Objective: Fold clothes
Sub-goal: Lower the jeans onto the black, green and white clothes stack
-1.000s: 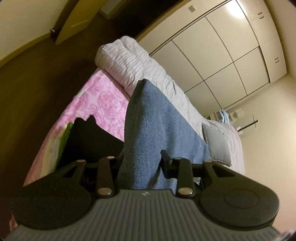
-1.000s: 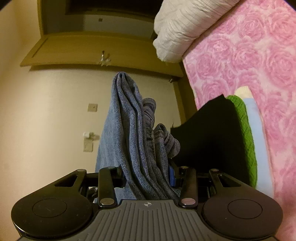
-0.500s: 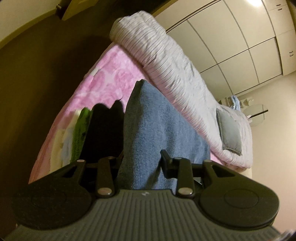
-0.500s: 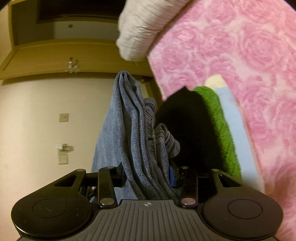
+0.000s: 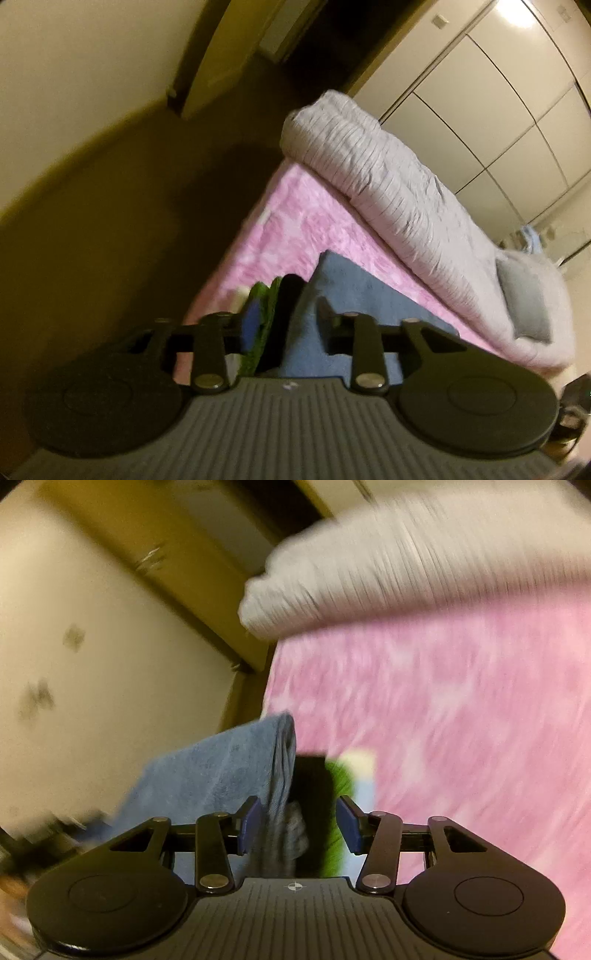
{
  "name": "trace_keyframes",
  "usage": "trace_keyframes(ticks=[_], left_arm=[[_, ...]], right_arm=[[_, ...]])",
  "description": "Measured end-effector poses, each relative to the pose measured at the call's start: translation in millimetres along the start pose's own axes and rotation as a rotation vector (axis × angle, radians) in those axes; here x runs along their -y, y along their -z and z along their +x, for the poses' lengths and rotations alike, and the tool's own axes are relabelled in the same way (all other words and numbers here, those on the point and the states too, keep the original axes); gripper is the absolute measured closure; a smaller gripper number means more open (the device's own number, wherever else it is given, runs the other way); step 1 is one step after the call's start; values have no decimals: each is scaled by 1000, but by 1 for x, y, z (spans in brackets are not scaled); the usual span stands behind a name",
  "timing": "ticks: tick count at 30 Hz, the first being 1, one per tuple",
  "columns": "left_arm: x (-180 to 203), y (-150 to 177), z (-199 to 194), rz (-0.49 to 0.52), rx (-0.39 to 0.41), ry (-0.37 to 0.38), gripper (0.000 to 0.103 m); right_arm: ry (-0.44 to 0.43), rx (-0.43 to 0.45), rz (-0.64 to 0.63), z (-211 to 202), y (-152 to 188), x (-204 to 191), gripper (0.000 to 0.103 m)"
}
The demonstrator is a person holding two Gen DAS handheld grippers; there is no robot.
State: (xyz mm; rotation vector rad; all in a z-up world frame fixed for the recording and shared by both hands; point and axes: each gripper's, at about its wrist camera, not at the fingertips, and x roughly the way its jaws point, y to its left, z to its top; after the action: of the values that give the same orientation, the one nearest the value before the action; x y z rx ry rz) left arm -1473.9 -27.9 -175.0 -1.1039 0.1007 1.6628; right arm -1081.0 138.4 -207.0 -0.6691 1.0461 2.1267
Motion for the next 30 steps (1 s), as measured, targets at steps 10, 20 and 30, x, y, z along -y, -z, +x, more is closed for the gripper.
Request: trace_keyframes(ticks=[10, 20, 30], left_arm=[[42, 56, 49, 323, -54, -106, 102], [52, 43, 53, 366, -76, -132, 102], [81, -6, 89, 358, -42, -63, 102]], right_arm=[[84, -42, -489, 27, 59, -62, 90], [-9, -91, -271, 25, 28, -31, 90], [43, 19, -269, 58, -39, -32, 90]])
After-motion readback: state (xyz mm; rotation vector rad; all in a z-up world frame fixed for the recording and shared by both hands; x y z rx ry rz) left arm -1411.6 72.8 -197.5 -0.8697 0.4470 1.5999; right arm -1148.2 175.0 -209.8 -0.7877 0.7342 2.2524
